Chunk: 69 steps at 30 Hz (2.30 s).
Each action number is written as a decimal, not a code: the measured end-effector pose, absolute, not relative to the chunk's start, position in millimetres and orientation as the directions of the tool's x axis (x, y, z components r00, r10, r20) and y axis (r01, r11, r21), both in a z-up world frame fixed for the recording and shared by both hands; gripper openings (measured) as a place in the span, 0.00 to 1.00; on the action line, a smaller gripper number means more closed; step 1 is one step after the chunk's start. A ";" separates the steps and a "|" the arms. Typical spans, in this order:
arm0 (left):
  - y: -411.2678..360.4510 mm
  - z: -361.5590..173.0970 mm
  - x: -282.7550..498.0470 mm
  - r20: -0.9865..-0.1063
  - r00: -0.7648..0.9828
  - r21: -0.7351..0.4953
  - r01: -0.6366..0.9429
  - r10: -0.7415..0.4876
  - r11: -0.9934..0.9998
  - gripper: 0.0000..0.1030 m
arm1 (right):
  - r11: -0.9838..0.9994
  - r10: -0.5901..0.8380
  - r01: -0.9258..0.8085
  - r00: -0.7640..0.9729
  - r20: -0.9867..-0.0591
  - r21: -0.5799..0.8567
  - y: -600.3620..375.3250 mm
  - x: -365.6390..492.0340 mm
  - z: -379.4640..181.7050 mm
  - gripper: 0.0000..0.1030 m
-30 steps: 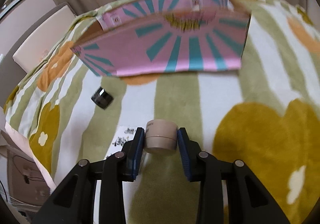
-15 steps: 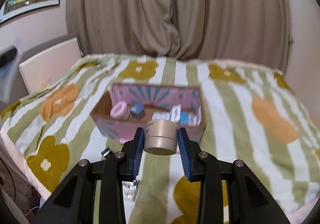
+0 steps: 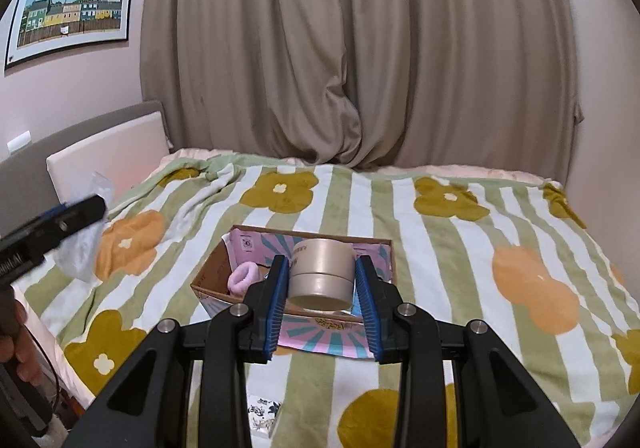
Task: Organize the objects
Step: 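Carry the hair-tie box and beige tin over the cardboard box, then open both grippers to drop the hair-tie box and tin inside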
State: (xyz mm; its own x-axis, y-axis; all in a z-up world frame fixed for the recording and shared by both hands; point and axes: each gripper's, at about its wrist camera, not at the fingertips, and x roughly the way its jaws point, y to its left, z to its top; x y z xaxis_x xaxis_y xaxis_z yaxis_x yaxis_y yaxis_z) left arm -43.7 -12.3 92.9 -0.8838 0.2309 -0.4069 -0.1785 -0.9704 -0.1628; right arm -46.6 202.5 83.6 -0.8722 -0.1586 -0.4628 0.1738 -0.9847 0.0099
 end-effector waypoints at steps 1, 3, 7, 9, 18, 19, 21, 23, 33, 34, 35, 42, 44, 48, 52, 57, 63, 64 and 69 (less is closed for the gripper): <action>-10.5 89.5 -54.0 -0.424 -0.875 -0.159 -0.181 0.233 -0.970 0.50 | -0.984 -0.163 0.177 -0.869 -0.468 0.014 202.3 -52.1 83.3 0.31; -7.1 80.0 -79.2 -0.466 -0.852 -0.159 -0.185 0.239 -0.970 0.50 | -0.982 -0.174 0.188 -0.854 -0.490 0.021 201.2 -70.4 81.8 0.31; -1.6 63.5 -124.1 -0.538 -0.797 -0.182 -0.208 0.274 -0.961 0.50 | -0.979 -0.184 0.202 -0.827 -0.531 0.025 199.2 -102.2 76.8 0.30; 2.5 53.9 -149.4 -0.576 -0.766 -0.184 -0.217 0.284 -0.959 0.50 | -0.977 -0.193 0.211 -0.810 -0.554 0.033 198.2 -121.2 73.7 0.30; 16.3 -4.5 -248.0 -0.754 -0.573 -0.234 -0.224 0.322 -0.946 0.50 | -0.971 -0.224 0.219 -0.700 -0.678 0.095 196.0 -210.4 38.6 0.30; 17.3 -12.7 -254.8 -0.771 -0.550 -0.236 -0.220 0.320 -0.946 0.50 | -0.970 -0.229 0.218 -0.687 -0.689 0.105 196.0 -217.6 35.0 0.30; 17.1 -29.7 -270.4 -0.800 -0.515 -0.235 -0.203 0.307 -0.951 0.50 | -0.970 -0.230 0.212 -0.650 -0.724 0.118 195.7 -236.8 20.4 0.30; 17.1 -39.6 -278.9 -0.817 -0.496 -0.227 -0.190 0.293 -0.955 0.50 | -0.972 -0.221 0.201 -0.620 -0.753 0.120 195.7 -252.8 6.1 0.30; 27.1 -67.6 -301.2 -0.868 -0.428 -0.183 -0.197 0.252 -0.963 0.50 | -0.972 -0.220 0.186 -0.518 -0.827 0.142 190.1 -295.6 -28.5 0.30; 28.5 -67.8 -301.4 -0.869 -0.423 -0.183 -0.203 0.255 -0.962 0.50 | -0.971 -0.227 0.188 -0.510 -0.829 0.150 189.6 -298.2 -29.7 0.30; 30.5 -67.5 -301.3 -0.871 -0.413 -0.192 -0.213 0.266 -0.958 0.50 | -0.969 -0.237 0.189 -0.505 -0.830 0.162 189.0 -301.1 -30.7 0.30; 37.9 -62.3 -295.4 -0.867 -0.447 -0.123 -0.240 0.222 -0.963 1.00 | -0.965 -0.263 0.146 -0.498 -0.826 0.219 190.9 -314.3 -28.1 0.94; 34.7 -60.6 -293.5 -0.863 -0.452 -0.131 -0.232 0.226 -0.964 1.00 | -0.966 -0.257 0.126 -0.507 -0.823 0.225 194.8 -313.1 -27.2 0.94; 28.4 -57.1 -290.5 -0.858 -0.458 -0.150 -0.213 0.235 -0.965 1.00 | -0.968 -0.250 0.109 -0.508 -0.824 0.227 199.5 -309.7 -26.9 0.94; 26.0 -53.7 -285.0 -0.856 -0.463 -0.147 -0.211 0.231 -0.966 1.00 | -0.974 -0.227 0.110 -0.516 -0.826 0.198 198.4 -304.8 -25.4 0.94; 20.6 -44.1 -276.3 -0.845 -0.481 -0.153 -0.201 0.234 -0.968 1.00 | -0.980 -0.199 0.117 -0.530 -0.824 0.161 193.6 -296.2 -18.3 0.94; 11.6 -19.5 -257.9 -0.808 -0.546 -0.140 -0.183 0.220 -0.973 1.00 | -0.988 -0.150 0.113 -0.574 -0.805 0.104 189.9 -282.2 -2.5 0.94; 10.5 -15.9 -255.0 -0.802 -0.556 -0.141 -0.182 0.220 -0.973 1.00 | -0.988 -0.152 0.116 -0.581 -0.799 0.103 189.7 -278.8 1.1 0.94; -0.6 12.8 -229.0 -0.749 -0.619 -0.163 -0.174 0.236 -0.971 1.00 | -0.987 -0.157 0.135 -0.631 -0.759 0.092 187.1 -254.2 24.3 0.94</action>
State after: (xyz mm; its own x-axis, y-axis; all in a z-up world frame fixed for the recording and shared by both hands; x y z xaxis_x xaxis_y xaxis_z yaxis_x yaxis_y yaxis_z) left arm -229.0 -0.6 12.8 -0.6190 0.2365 -0.7490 -0.1743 -0.9712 -0.1626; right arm -254.2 187.1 24.3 -0.6312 -0.1575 -0.7595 0.1353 -0.9865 0.0921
